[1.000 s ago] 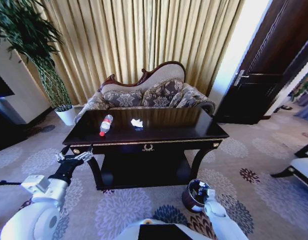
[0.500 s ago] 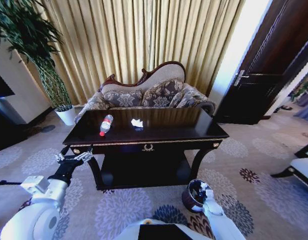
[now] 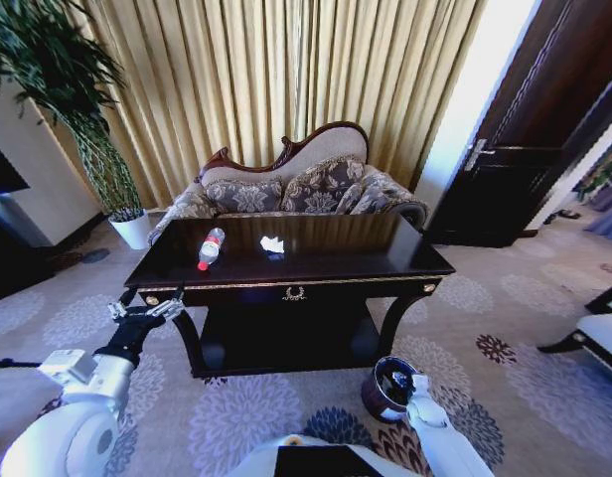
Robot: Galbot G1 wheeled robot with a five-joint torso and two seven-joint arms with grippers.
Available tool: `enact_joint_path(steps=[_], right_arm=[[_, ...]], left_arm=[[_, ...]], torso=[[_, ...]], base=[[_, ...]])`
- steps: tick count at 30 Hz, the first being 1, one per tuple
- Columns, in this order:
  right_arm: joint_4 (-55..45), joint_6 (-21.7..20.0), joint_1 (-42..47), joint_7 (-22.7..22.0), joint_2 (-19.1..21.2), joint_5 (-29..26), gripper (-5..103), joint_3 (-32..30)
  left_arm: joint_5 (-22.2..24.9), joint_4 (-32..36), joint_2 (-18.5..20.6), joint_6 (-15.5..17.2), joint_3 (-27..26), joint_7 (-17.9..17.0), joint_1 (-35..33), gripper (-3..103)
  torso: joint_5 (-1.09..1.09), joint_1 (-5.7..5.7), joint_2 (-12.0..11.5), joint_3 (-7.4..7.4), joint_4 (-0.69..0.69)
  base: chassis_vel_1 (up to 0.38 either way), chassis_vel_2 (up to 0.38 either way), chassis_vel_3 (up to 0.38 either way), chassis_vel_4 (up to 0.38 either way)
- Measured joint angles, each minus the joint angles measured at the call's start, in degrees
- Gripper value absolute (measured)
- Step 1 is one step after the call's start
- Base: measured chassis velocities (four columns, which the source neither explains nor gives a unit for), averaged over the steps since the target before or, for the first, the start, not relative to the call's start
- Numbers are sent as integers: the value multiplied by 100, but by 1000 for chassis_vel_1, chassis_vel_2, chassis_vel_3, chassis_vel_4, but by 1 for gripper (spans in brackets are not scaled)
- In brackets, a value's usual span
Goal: Move to the front of the table and place the trash on the table into the trash bin.
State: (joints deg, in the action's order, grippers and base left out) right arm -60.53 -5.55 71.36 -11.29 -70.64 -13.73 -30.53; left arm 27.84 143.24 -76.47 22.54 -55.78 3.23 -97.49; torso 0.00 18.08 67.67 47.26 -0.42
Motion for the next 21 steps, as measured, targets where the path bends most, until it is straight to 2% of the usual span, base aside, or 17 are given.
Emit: enact_joint_path(steps=[21], right_arm=[[-45, -6, 48, -1, -68, -2, 100, -42]], left_arm=[[6, 0, 21, -38, -9, 66, 9, 100]], torso=[[0, 0, 0, 0, 0]], base=[[0, 0, 0, 0]])
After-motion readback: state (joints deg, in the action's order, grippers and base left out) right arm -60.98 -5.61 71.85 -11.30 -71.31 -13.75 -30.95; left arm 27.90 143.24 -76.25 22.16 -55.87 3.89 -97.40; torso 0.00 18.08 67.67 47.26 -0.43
